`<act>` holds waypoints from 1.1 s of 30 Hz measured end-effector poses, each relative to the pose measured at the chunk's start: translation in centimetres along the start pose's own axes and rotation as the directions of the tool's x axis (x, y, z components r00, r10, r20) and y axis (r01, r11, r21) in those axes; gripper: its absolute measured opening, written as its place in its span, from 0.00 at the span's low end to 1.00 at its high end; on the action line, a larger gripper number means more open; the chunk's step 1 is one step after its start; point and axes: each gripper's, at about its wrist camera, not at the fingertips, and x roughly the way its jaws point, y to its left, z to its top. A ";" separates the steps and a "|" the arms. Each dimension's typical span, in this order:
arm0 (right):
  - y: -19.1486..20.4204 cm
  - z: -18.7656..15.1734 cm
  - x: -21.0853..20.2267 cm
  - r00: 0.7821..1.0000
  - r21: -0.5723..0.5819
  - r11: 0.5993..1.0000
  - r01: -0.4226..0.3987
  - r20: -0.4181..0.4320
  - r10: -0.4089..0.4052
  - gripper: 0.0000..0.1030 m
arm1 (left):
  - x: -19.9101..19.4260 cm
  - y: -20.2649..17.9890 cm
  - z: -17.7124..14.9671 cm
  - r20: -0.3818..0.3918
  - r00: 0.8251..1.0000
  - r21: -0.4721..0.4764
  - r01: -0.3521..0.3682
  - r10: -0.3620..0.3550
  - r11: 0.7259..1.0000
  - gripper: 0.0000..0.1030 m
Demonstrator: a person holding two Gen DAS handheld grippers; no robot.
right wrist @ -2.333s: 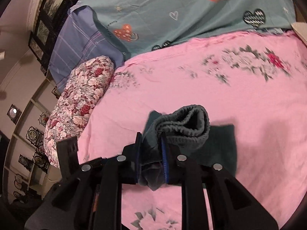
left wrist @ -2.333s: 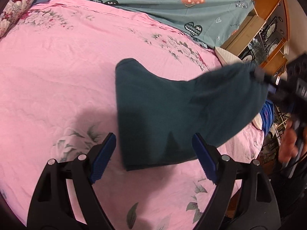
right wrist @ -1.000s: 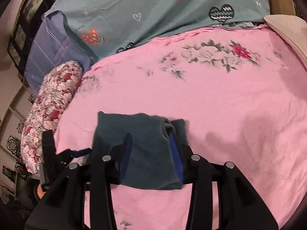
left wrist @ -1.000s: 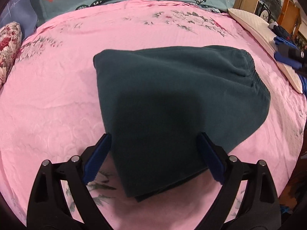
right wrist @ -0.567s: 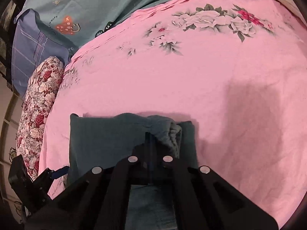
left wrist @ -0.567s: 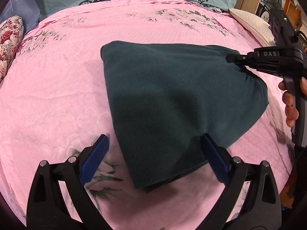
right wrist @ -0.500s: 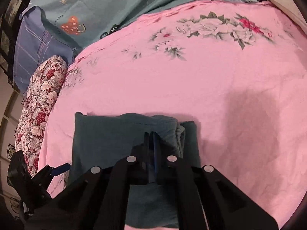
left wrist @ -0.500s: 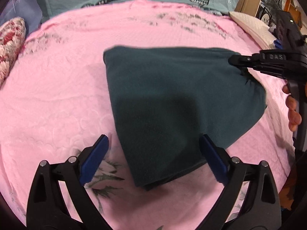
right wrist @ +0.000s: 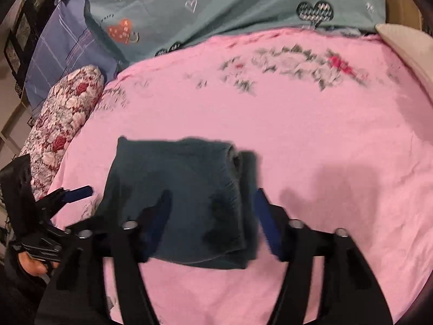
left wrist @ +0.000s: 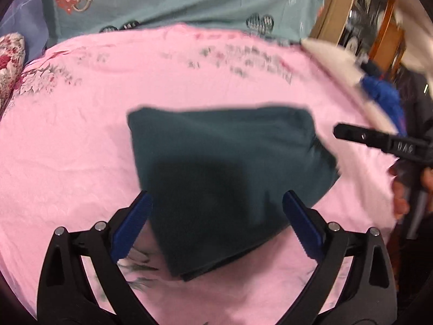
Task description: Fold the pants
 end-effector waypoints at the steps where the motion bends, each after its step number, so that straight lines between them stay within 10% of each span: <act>1: -0.9 0.4 -0.7 0.999 0.013 1.000 0.009 0.033 -0.010 0.98 | -0.7 1.5 0.7 0.016 0.999 -0.061 0.048 -0.047 0.997 0.98; 7: -5.0 0.6 3.4 0.984 0.163 0.976 -0.142 -0.086 0.157 0.98 | 2.7 9.7 1.6 -0.014 0.957 -0.431 0.257 -0.291 0.865 0.98; 13: -3.3 -0.3 5.9 0.966 0.119 0.973 -0.196 -0.146 0.213 0.88 | 5.5 8.0 1.1 -0.051 0.954 -0.421 0.249 -0.297 0.872 0.98; 16: -1.9 -0.2 6.5 0.963 0.078 0.980 -0.181 -0.190 0.192 0.58 | 5.9 7.8 1.2 -0.056 0.951 -0.422 0.254 -0.305 0.870 0.96; 17: -1.8 -0.2 6.7 0.965 0.072 0.984 -0.164 -0.197 0.175 0.34 | 6.0 7.4 1.2 -0.061 0.954 -0.412 0.243 -0.292 0.878 0.94; 19: -2.0 -0.3 7.0 0.955 0.099 0.977 -0.190 -0.214 0.207 0.22 | 6.1 6.8 1.4 -0.077 0.959 -0.393 0.221 -0.272 0.892 0.69; 21: -1.6 -0.4 6.4 0.961 0.076 0.981 -0.180 -0.198 0.191 0.20 | 6.3 6.7 1.3 -0.109 0.953 -0.396 0.219 -0.282 0.892 0.21; 31: 0.4 0.6 4.2 0.969 0.040 0.985 -0.169 -0.177 0.174 0.20 | 5.2 7.1 1.2 -0.117 0.949 -0.412 0.222 -0.293 0.884 0.23; 33: -0.2 0.5 4.9 0.967 0.066 0.986 -0.156 -0.191 0.166 0.20 | 5.7 7.9 1.0 -0.127 0.953 -0.434 0.197 -0.276 0.879 0.48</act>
